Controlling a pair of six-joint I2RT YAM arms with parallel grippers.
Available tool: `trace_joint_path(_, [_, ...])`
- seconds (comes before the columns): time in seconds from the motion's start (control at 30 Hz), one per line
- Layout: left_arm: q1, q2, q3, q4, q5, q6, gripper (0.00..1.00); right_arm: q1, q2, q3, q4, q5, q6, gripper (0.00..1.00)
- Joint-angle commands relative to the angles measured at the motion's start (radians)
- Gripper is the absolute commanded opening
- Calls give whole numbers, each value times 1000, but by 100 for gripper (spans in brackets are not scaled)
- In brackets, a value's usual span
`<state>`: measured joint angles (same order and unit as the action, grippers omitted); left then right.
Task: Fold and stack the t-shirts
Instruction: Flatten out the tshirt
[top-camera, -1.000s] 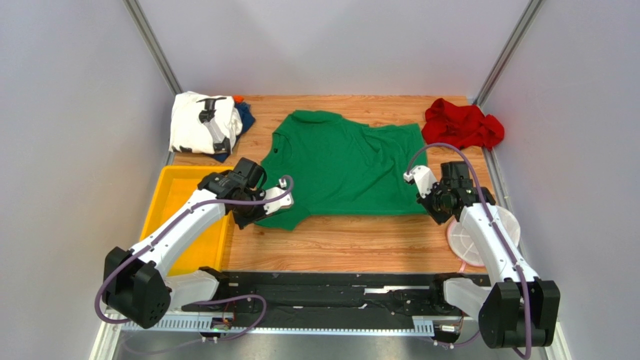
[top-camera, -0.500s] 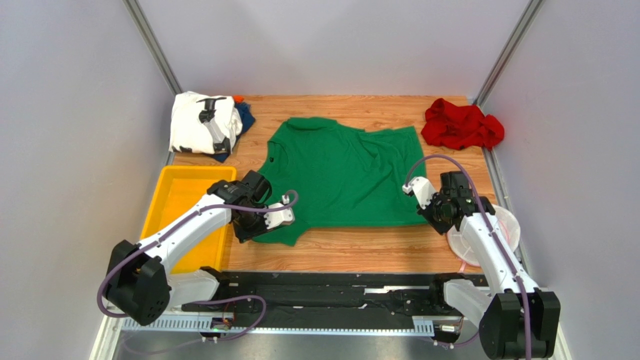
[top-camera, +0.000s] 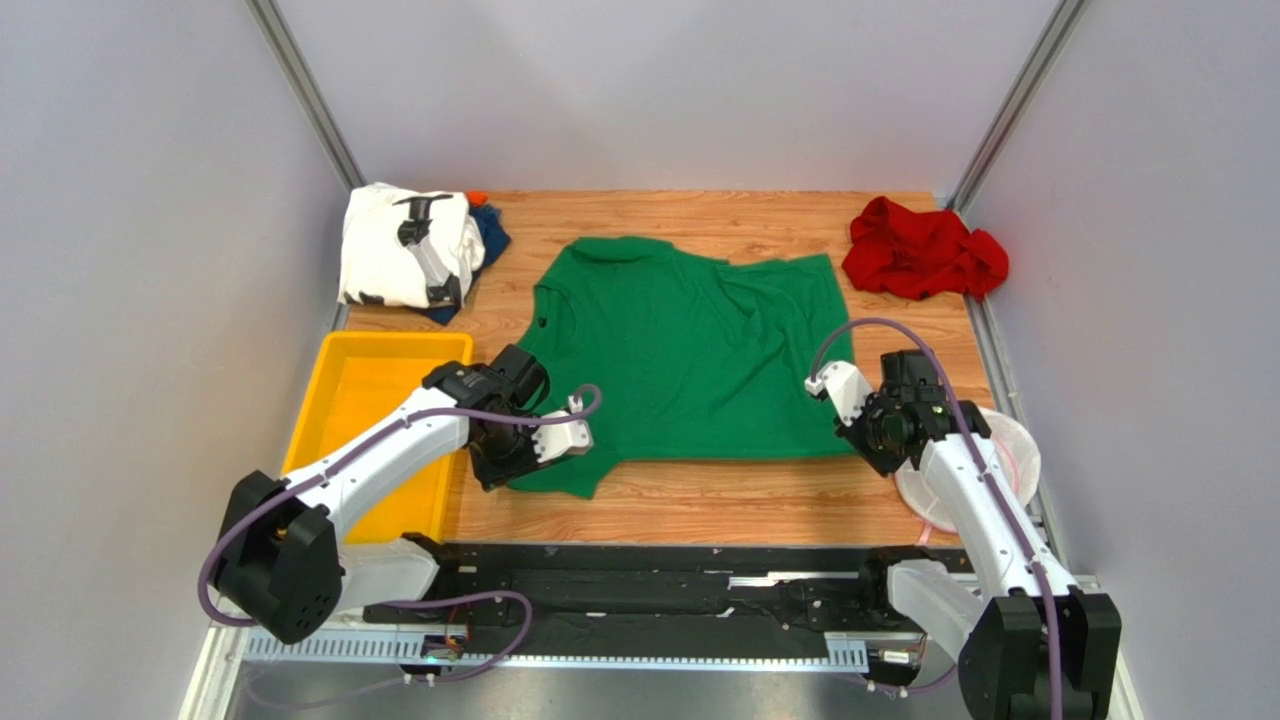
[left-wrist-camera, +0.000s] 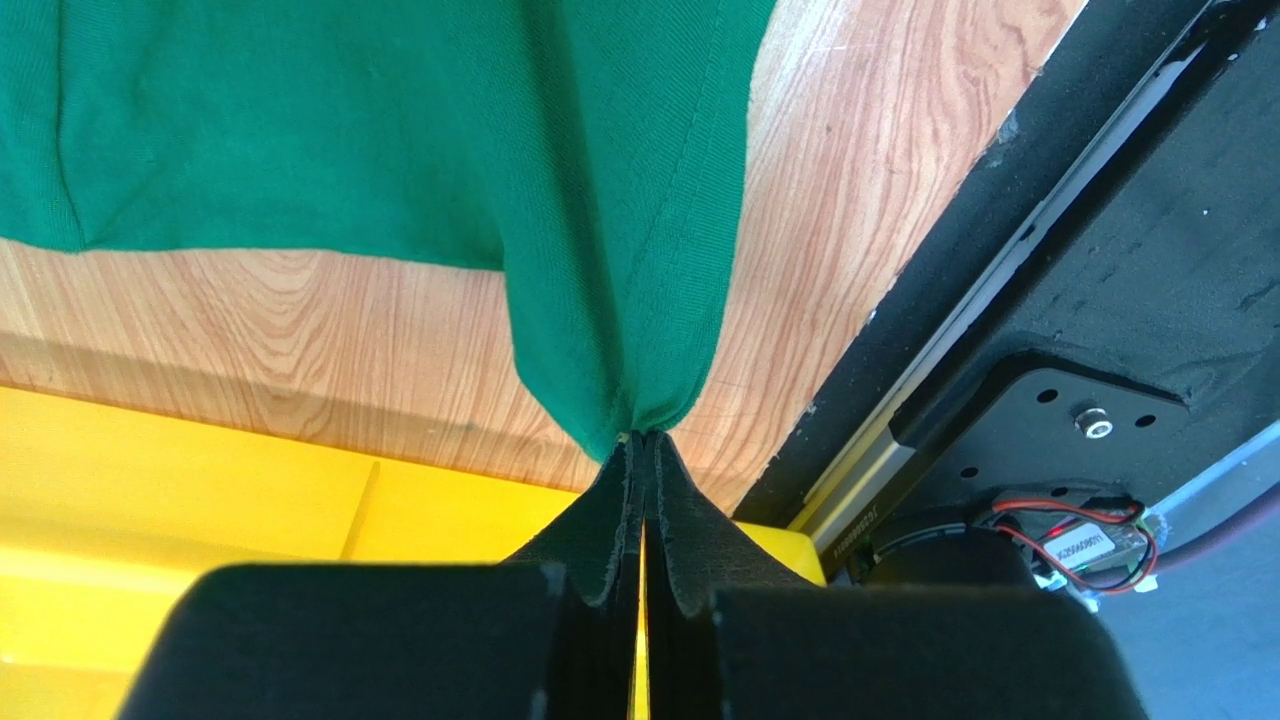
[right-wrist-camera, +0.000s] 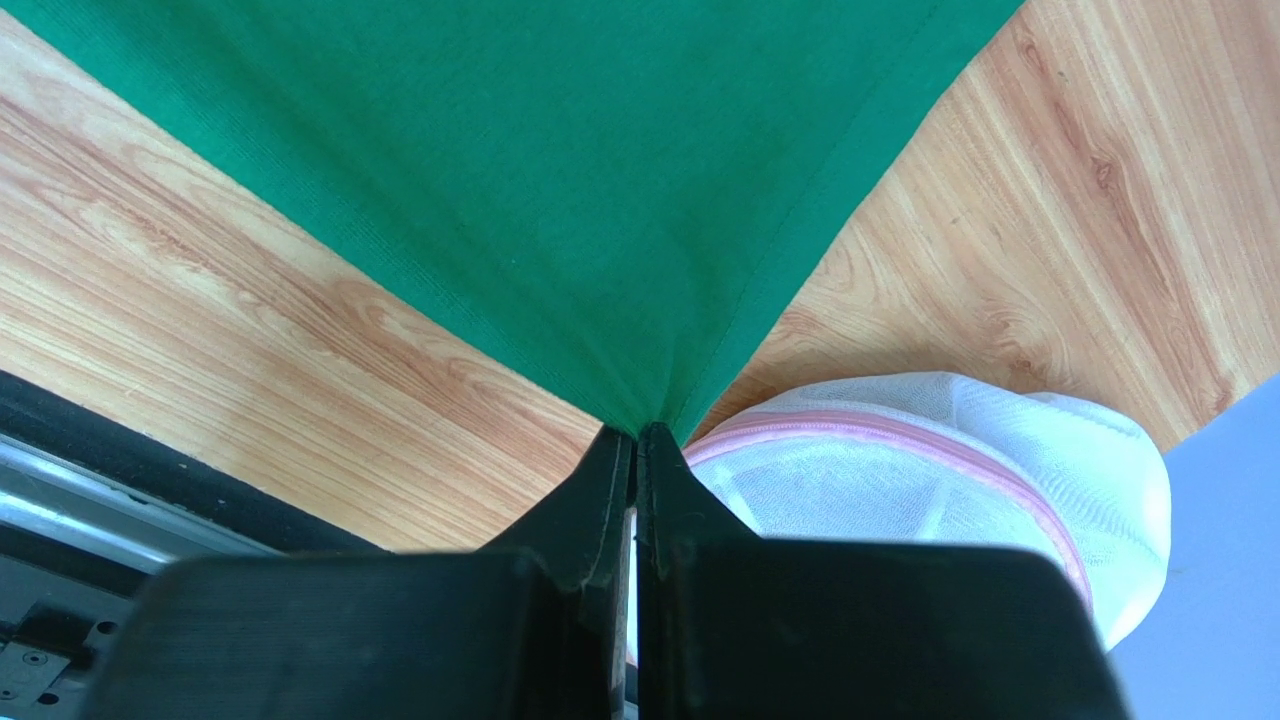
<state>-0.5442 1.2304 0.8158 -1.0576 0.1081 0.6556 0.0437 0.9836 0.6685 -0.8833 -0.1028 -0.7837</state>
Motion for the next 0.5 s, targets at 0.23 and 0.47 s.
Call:
trace_joint_path(0.23, [-25,0,-23,-2,28,-27,11,1,-17,-20,6,48,-22,14])
trace_joint_path(0.47, [-39,-48,-63,-7,47,-27,30,2,-37,-30,-6,43,-19,57])
